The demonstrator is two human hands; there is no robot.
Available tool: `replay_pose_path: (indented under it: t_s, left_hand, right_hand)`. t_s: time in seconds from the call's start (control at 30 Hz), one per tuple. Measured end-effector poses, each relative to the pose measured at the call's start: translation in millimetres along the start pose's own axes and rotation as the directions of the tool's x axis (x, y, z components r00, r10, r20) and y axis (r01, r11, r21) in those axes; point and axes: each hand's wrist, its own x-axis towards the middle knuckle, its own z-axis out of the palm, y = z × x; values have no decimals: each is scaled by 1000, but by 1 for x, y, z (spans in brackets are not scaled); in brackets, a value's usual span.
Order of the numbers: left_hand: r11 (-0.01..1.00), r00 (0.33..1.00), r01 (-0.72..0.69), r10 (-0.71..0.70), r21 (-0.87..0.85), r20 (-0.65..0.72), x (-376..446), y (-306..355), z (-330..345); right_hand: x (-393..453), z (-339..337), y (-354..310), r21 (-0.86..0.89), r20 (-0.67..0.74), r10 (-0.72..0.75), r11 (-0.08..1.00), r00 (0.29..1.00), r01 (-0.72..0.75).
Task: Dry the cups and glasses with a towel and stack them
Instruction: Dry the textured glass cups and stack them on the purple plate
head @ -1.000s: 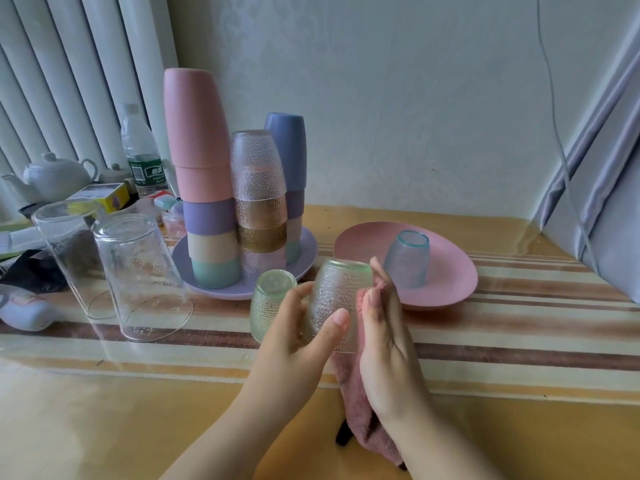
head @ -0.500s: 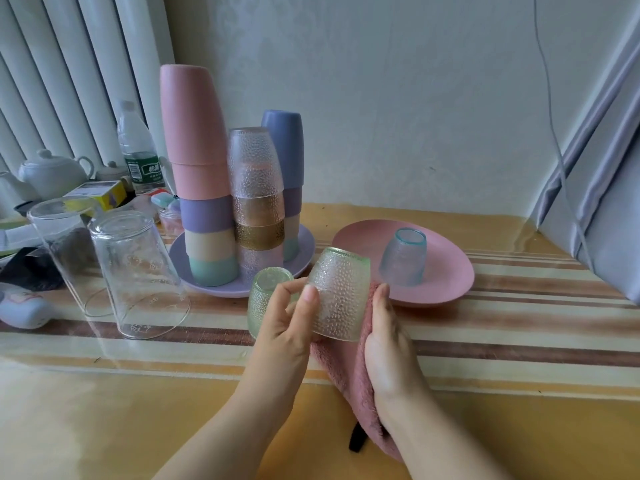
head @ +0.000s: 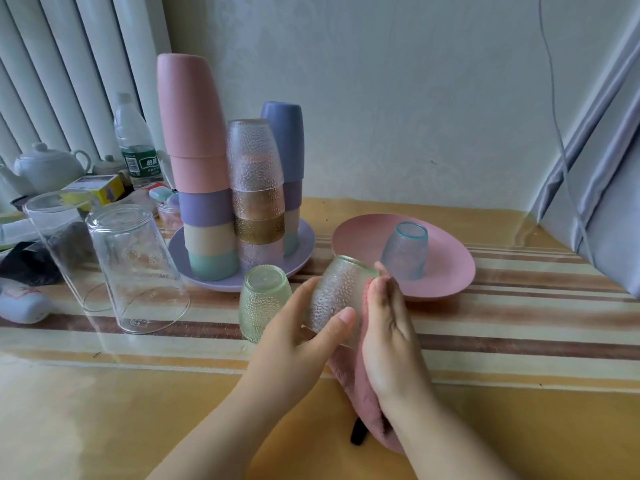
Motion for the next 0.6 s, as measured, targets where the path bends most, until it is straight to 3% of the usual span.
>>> replay_pose_path:
  t_s: [0.1, 0.2, 0.3, 0.37, 0.43, 0.6]
  left_hand:
    - [997, 987, 50, -41, -51, 154, -1, 4, -3]
    - [962, 975, 156, -113, -224, 192, -4, 4, -3]
    - [900, 972, 224, -177, -375, 156, -4, 5, 2]
    - [879, 982, 191, -163, -437, 100, -2, 6, 3]
    - [883, 990, 143, -128, -448, 63, -2, 9, 0]
    - [956, 999, 40, -46, -290, -15, -3, 5, 3]
  right_hand:
    - [8, -11, -8, -16, -101, 50, 998, 994, -52]
    - [14, -18, -15, 178, -110, 200, 968, 974, -179]
    - [9, -12, -14, 434, -2, 308, 857, 951, -277]
    - [2, 0, -12, 585, 121, 345, 733, 931, -347]
    - [-3, 8, -7, 584, 179, 369, 706, 912, -400]
    - [0, 1, -6, 406, 75, 324, 854, 943, -326]
